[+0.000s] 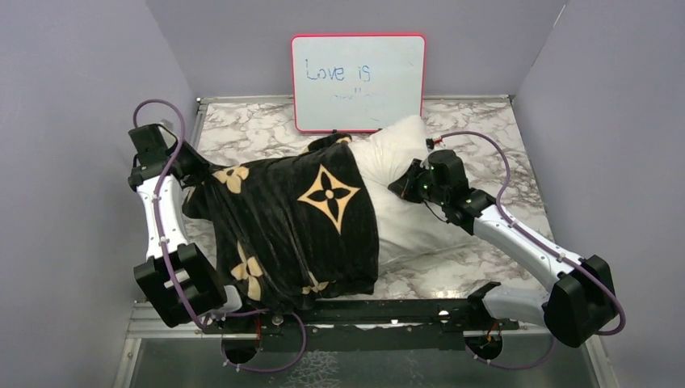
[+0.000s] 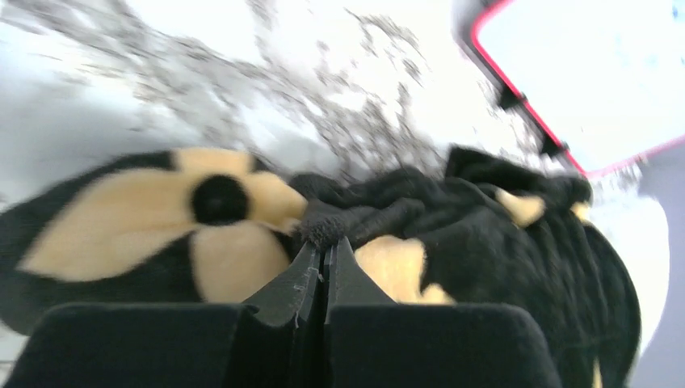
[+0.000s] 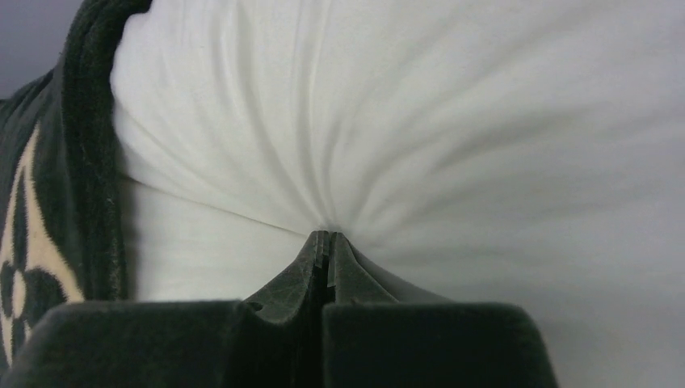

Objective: Remove the pillowcase from the pillow
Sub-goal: Remove the pillow from the pillowcase.

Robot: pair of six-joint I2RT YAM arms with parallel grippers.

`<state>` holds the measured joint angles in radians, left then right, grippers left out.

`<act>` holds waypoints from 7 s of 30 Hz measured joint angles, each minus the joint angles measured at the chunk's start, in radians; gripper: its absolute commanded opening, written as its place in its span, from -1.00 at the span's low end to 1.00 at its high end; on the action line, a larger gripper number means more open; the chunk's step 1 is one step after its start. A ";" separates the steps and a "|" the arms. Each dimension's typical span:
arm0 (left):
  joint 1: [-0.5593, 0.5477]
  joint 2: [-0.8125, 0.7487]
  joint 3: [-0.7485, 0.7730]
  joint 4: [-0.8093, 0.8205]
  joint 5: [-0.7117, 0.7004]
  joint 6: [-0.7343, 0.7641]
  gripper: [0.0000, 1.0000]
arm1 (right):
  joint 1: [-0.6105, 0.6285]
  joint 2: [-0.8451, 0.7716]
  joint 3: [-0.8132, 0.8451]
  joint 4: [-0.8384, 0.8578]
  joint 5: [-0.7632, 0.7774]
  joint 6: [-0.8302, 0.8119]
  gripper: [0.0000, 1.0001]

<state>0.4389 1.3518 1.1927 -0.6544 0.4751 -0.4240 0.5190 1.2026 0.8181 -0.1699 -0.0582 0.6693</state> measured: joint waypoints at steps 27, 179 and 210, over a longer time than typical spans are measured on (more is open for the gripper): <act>-0.584 0.362 0.235 0.184 0.192 0.198 -0.10 | -0.004 -0.003 -0.003 -0.014 -0.018 -0.042 -0.99; -1.009 0.314 0.507 -0.004 -0.746 0.327 0.47 | -0.285 0.005 0.423 -0.429 -0.558 -0.275 0.80; -1.130 -0.384 -0.273 -0.115 -0.450 -0.255 -1.00 | -0.067 0.288 0.417 -0.414 -0.182 -0.197 0.36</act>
<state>-0.6910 0.9676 0.9199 -0.7692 0.0254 -0.6788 0.4522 1.4902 1.2346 -0.5838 -0.2405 0.4721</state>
